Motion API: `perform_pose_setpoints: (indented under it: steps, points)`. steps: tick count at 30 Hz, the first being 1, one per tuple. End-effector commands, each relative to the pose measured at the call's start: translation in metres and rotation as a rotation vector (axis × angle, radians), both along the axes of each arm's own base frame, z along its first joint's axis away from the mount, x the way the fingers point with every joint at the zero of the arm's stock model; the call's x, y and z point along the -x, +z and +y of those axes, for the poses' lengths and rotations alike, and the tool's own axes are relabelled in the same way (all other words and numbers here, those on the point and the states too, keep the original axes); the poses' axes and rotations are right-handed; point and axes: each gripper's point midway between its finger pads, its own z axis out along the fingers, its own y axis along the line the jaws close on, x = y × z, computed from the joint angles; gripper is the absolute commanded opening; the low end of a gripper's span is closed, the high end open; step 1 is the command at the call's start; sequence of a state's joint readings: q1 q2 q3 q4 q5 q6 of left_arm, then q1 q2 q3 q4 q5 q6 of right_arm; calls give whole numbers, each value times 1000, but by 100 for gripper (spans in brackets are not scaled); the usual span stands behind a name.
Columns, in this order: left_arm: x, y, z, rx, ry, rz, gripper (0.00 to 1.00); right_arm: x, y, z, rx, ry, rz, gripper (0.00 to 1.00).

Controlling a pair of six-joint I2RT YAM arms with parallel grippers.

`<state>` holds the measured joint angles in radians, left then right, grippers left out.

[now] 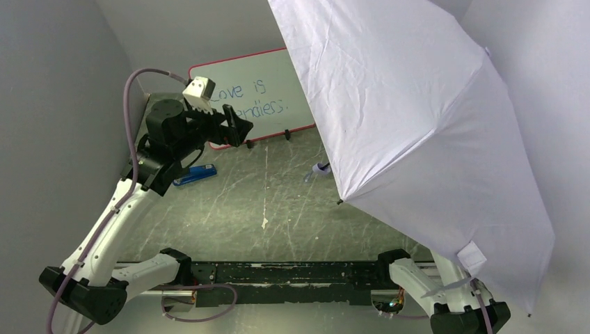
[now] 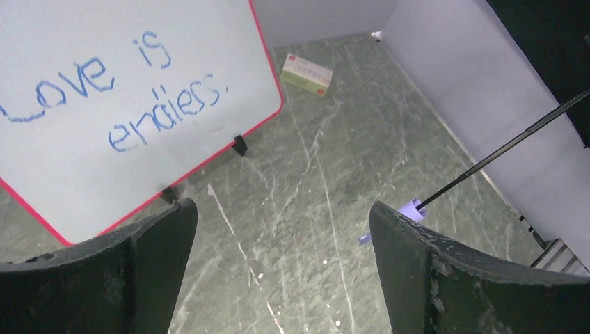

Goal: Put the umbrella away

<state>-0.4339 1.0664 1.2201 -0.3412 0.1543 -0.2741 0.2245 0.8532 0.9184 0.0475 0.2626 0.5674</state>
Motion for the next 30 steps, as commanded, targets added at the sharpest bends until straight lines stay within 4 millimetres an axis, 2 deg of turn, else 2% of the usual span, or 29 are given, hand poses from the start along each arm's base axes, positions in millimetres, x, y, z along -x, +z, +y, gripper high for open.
perform_pose_setpoints:
  steps: [1, 4, 9, 12, 17, 20, 25, 27, 30]
  points:
    - [11, 50, -8, 44, -72, -138, 97, 12, 42, 9, 124, 72, -34, 0]
    - [16, 61, -14, 84, -114, -170, 97, 13, 57, 22, 118, 149, -13, 0]
    - [29, 79, -47, 176, -316, -195, 92, 14, 80, 54, 121, 321, -15, 0]
    - [37, 91, -61, 220, -416, -226, 92, 18, 93, 69, 109, 413, -40, 0]
    - [52, 105, -84, 274, -544, -249, 93, 34, 117, 94, 96, 571, -109, 0]
    - [69, 115, -108, 340, -647, -250, 92, 44, 126, 106, 70, 657, -156, 0]
    - [99, 115, -158, 365, -764, -248, 91, 58, 141, 117, -13, 744, -229, 0]
    - [106, 112, -171, 373, -791, -246, 91, 62, 144, 121, -45, 774, -242, 0]
    - [107, 104, -182, 378, -789, -238, 91, 66, 147, 128, -85, 835, -247, 0]
